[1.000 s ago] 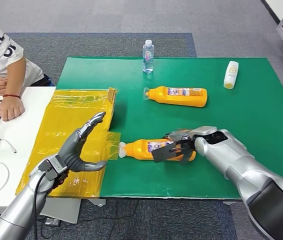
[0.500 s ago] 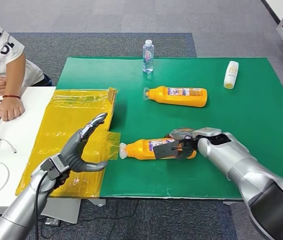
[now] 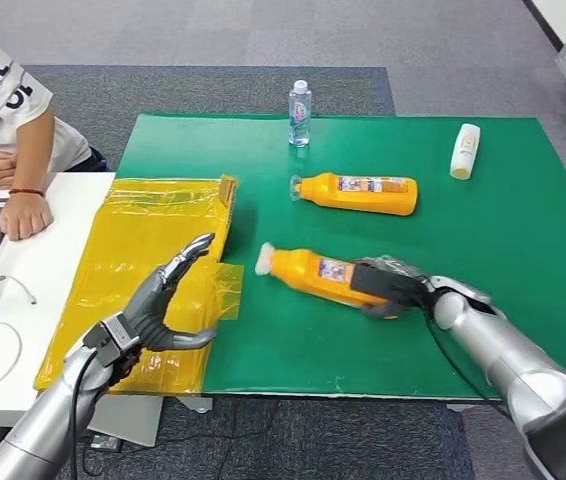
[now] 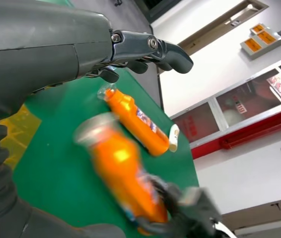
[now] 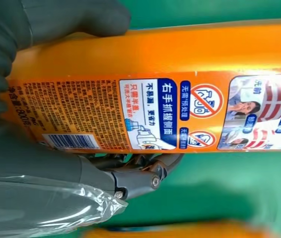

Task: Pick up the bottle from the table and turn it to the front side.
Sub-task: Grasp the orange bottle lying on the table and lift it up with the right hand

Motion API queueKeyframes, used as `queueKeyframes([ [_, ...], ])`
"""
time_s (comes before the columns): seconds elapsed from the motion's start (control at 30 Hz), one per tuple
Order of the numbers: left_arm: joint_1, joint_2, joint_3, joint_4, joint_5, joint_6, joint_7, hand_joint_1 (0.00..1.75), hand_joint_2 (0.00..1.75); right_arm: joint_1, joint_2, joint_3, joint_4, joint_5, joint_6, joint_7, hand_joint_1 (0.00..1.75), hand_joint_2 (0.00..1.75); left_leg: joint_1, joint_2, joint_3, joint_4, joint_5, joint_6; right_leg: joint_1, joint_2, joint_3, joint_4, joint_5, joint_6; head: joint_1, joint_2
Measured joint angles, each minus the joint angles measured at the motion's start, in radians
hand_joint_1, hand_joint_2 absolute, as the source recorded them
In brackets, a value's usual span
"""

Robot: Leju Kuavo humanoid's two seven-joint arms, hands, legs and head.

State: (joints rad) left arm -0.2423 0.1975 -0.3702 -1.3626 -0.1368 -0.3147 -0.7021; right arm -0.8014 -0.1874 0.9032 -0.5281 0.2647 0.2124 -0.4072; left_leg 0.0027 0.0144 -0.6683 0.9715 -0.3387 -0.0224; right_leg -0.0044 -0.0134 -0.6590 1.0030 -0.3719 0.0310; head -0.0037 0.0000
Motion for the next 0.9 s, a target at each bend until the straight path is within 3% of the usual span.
queueKeyframes([
  [0.17,0.037,0.015,0.009,-0.011,0.002,0.001,0.0,0.0,1.75,0.18,-0.058,-0.238,-0.102,-0.229,0.037,-0.139,1.75,1.75,0.0,-0.001,-0.001,0.0,-0.001,0.001,0.0,-0.001,0.0,0.0,0.0,0.0,0.0,0.0],
  [0.43,0.108,0.025,0.039,-0.046,-0.002,0.006,0.0,0.0,1.75,0.416,-0.08,-0.536,-0.338,-0.322,0.101,-0.132,1.75,1.75,0.0,-0.001,-0.004,0.0,-0.003,-0.002,0.0,0.0,-0.004,0.001,-0.002,-0.001,0.0,0.0],
  [0.6,0.129,0.025,0.055,-0.051,0.005,-0.018,0.0,0.0,1.75,0.477,-0.068,-0.641,-0.427,-0.336,0.142,-0.13,1.75,1.75,0.0,-0.001,-0.004,0.0,-0.003,-0.001,0.0,0.0,-0.005,0.001,-0.002,-0.001,0.0,0.0],
  [0.9,0.132,0.022,0.083,-0.058,0.13,-0.222,0.0,0.0,1.75,0.53,0.0,-0.726,-0.576,-0.303,0.212,-0.149,1.75,1.75,0.0,-0.001,-0.004,0.0,-0.002,-0.002,0.0,0.0,-0.005,0.001,-0.002,-0.001,0.0,0.0],
])
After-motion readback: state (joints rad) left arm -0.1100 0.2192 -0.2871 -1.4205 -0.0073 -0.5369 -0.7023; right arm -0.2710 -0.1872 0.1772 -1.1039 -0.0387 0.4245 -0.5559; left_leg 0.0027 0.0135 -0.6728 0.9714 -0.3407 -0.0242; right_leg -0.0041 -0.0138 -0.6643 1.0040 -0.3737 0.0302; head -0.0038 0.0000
